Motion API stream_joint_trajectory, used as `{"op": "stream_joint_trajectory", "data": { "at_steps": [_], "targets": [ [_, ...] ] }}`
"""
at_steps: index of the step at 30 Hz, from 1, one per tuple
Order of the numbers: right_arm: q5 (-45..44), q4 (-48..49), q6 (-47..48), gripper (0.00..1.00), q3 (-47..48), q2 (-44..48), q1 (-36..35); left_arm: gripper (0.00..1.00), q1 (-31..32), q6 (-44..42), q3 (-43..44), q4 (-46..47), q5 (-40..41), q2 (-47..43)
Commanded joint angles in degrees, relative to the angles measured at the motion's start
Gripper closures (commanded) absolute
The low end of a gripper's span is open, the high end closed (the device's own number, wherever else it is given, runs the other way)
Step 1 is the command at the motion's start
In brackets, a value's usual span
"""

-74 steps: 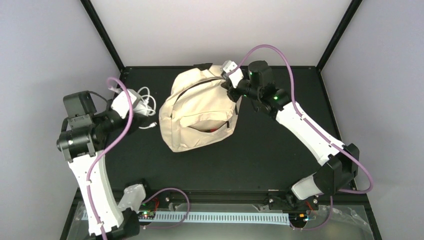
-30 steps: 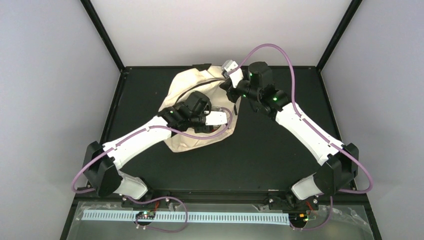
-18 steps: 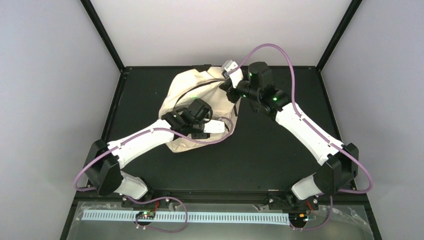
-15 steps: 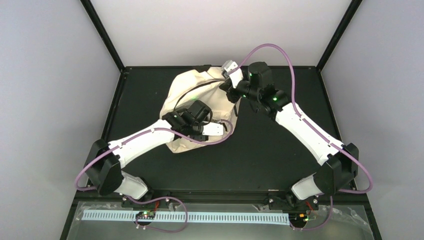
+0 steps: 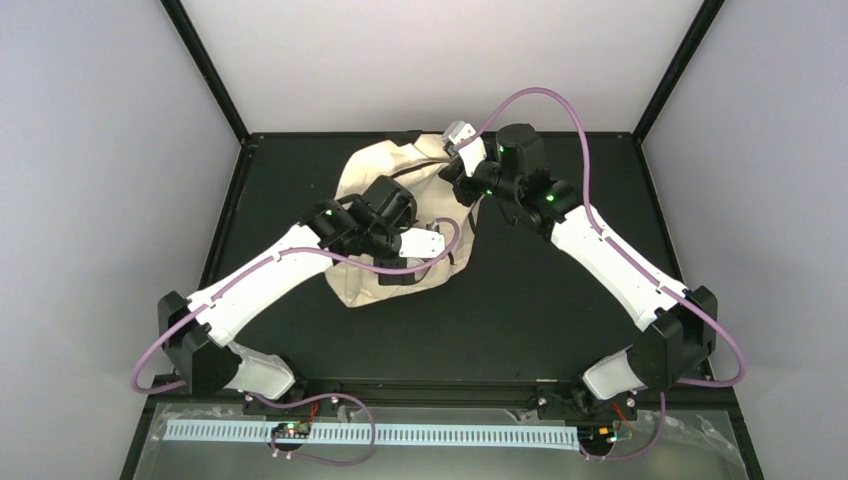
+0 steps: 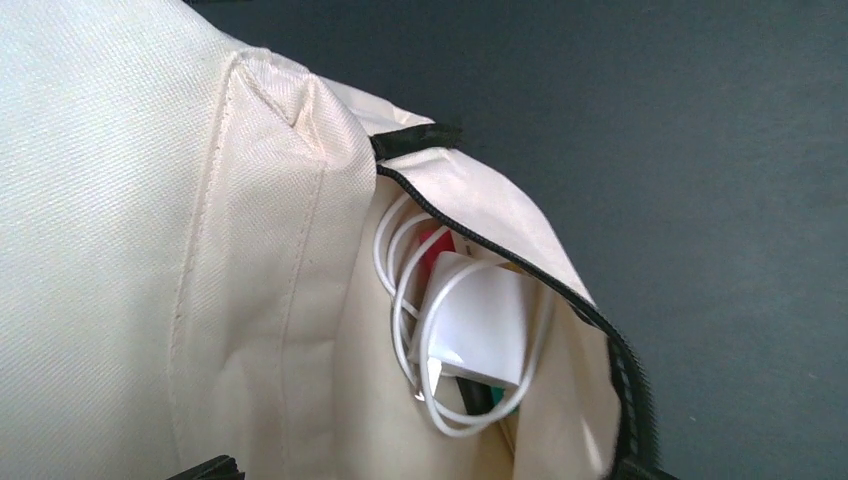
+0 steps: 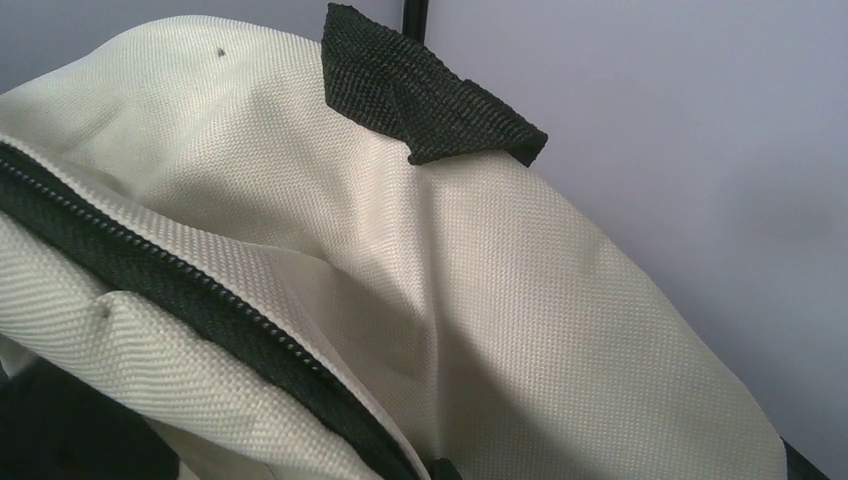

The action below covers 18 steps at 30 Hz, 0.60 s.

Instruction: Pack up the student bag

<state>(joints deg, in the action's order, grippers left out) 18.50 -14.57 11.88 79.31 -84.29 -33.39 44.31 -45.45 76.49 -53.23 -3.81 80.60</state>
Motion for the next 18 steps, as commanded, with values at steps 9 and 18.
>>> {"op": "stream_joint_trajectory", "data": {
  "at_steps": [9,18],
  "targets": [
    [-0.6,1.4,0.7,0.99,0.9,0.0,0.6,0.01,-0.4,8.4,31.2,-12.3,-8.0,-2.2],
    [2.2,0.0,1.0,0.98,1.8,-0.3,0.6,0.01,-4.5,8.1,35.9,-3.2,-1.4,4.2]
  ]
}}
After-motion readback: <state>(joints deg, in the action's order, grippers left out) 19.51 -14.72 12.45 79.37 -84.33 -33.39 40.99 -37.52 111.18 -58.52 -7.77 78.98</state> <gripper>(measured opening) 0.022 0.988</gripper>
